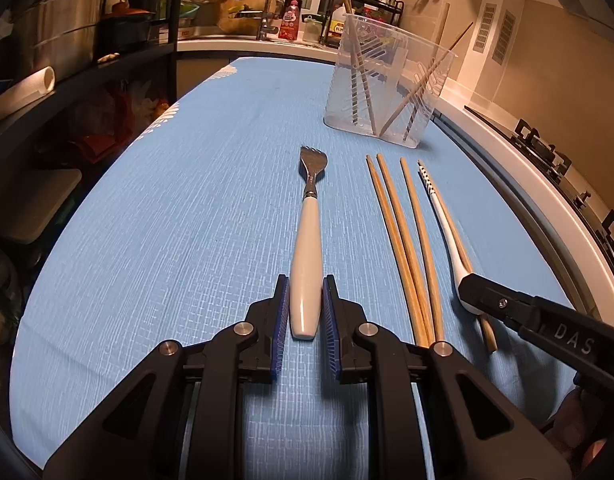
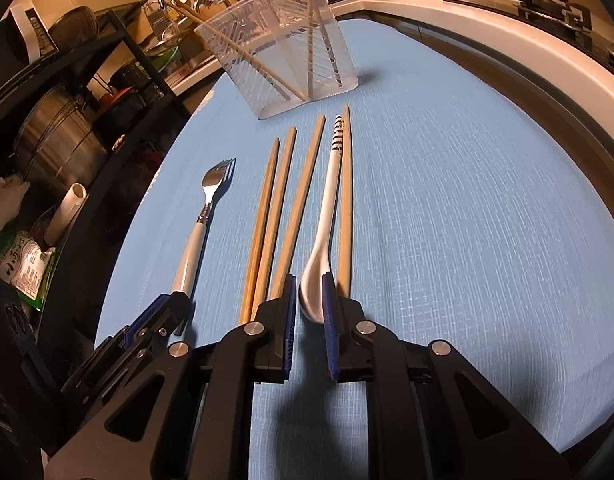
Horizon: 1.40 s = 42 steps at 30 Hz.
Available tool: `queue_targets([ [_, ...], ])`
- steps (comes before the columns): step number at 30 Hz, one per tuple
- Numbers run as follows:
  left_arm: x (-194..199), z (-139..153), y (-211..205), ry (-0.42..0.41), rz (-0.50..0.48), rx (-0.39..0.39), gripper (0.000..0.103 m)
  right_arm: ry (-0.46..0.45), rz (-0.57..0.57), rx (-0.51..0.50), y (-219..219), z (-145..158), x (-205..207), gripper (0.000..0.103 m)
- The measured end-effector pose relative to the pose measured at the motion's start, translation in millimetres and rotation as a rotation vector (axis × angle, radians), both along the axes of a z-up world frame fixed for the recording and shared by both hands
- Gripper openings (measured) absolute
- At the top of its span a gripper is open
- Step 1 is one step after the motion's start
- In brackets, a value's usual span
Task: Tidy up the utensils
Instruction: 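Grasp the white-handled fork with the left tool while the right tool grasps the striped spoon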
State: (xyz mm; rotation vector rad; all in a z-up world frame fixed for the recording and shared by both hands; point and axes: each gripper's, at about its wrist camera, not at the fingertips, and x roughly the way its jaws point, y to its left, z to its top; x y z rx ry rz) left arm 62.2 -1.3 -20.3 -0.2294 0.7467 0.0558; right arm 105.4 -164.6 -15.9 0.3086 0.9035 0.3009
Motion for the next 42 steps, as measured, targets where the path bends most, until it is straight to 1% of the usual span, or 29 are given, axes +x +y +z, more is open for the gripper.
queue_targets([
  [9,0,0,-1,-0.002,0.001,-0.001,0.017,-0.006,0.014,-0.008,4,2,1,0.015],
  [14,1,0,-3,-0.014,-0.004,0.017,0.017,-0.02,0.023,-0.034,9,2,0,0.013],
  [15,0,0,-3,-0.018,-0.005,0.024,0.017,-0.022,0.023,-0.04,9,2,0,0.012],
  [18,0,-2,-7,-0.035,-0.012,0.053,0.017,-0.024,0.021,-0.043,9,1,0,0.011],
  [22,-2,-2,-8,-0.042,-0.02,0.055,0.017,-0.037,0.028,-0.068,13,2,-2,0.01],
  [27,-1,-2,-7,-0.041,-0.021,0.055,0.017,-0.04,0.036,-0.074,13,1,-3,0.01],
  [32,-1,-2,-8,-0.041,-0.021,0.063,0.017,-0.057,0.05,-0.11,19,2,-6,0.011],
  [39,-1,-3,-10,-0.047,-0.023,0.08,0.017,-0.077,0.053,-0.15,23,2,-7,0.009],
  [42,-2,-2,-9,-0.048,-0.02,0.075,0.017,-0.08,0.059,-0.154,24,2,-8,0.008],
])
